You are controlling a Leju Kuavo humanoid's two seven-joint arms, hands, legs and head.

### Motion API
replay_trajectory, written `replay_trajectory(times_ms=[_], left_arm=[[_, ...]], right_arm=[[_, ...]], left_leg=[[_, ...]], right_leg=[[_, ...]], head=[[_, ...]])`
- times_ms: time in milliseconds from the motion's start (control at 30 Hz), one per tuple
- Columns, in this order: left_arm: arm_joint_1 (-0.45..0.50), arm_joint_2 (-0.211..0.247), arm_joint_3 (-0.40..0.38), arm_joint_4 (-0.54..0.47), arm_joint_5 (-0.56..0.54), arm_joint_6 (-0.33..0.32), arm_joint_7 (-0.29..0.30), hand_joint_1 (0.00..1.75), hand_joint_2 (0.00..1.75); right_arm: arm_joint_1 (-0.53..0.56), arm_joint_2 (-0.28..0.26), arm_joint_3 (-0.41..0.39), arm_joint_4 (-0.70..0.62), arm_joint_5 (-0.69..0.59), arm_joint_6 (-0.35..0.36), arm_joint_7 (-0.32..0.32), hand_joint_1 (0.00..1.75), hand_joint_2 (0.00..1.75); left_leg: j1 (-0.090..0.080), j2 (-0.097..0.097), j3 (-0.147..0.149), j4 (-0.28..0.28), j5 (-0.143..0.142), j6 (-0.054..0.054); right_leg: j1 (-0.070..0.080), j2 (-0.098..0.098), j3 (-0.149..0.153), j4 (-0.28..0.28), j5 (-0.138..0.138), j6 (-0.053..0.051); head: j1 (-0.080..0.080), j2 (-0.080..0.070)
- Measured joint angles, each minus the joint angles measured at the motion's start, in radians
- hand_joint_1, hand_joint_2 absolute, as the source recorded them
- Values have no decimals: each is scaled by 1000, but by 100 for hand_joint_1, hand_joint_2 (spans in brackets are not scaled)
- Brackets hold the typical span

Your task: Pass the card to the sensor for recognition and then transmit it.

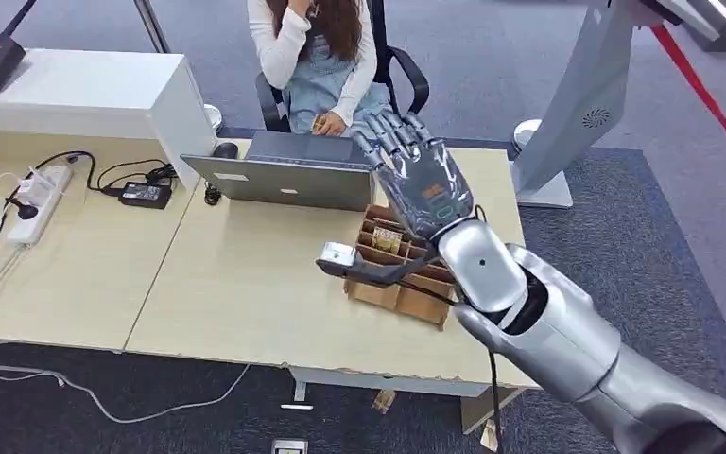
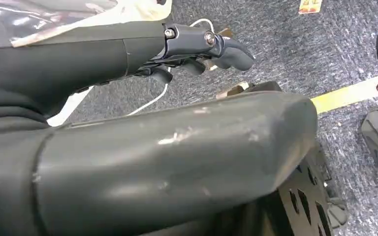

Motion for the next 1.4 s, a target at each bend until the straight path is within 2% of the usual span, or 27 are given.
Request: replay_trajectory(times_ms=[100,167,300,367,433,467,533,600,667,933,1200,1233,1400], left_arm=[[0,0,0,0,1,0,1,0,0],[0,0,0,0,1,0,1,0,0],[0,0,0,0,1,0,4,0,0],[0,0,0,0,1,0,10,0,0],[0,0,0,0,1,0,13,0,0],[0,0,0,0,1,0,14,0,0],[0,0,0,0,1,0,18,0,0],[0,0,0,0,1,0,18,0,0],[0,0,0,0,0,0,19,0,0],[-1,0,-1,0,-11,-11,23,0,0],[-3,0,-16,0,-21,-15,27,0,0],[-4,0,-16,0,-22,-15,27,0,0],[-4,0,-21,0,-23,-18,29,0,0]], right_arm=[[0,-3,-1,10,-3,0,0,40,175],[0,-4,-1,14,-3,0,0,47,175],[1,-5,-2,23,-5,0,4,70,175],[1,-6,-2,32,-7,-1,8,91,175],[3,-10,-3,40,-13,-1,12,94,175],[2,-12,-4,44,-23,8,20,94,175],[2,-16,-9,48,-52,42,39,108,175],[0,-19,-18,52,-71,61,48,136,175],[-1,-22,-23,52,-94,75,59,140,175],[-10,-33,-27,64,-214,151,106,127,175],[-17,-21,-19,93,-241,165,125,120,175],[-17,-19,-19,97,-244,167,127,113,175],[-17,-14,-19,113,-247,179,138,108,175]], left_leg=[[0,0,0,0,0,0],[0,0,0,0,0,0],[0,0,0,0,0,0],[0,0,0,0,0,0],[0,0,0,0,0,0],[0,0,0,0,0,0],[0,0,0,0,0,0],[0,0,0,0,0,0],[0,0,0,0,0,0],[0,0,0,0,0,0],[0,0,0,0,0,0],[0,0,0,0,0,0],[0,0,0,0,0,0]], right_leg=[[0,0,0,0,0,0],[0,0,0,0,0,0],[0,0,0,0,0,0],[0,0,0,0,0,0],[0,0,0,0,0,0],[0,0,0,0,0,0],[0,0,0,0,0,0],[0,0,0,0,0,0],[0,0,0,0,0,0],[0,0,0,0,0,0],[0,0,0,0,0,0],[0,0,0,0,0,0],[0,0,0,0,0,0]], head=[[0,0],[0,0],[0,0],[0,0],[0,0],[0,0],[0,0],[0,0],[0,0],[0,0],[0,0],[0,0],[0,0]])
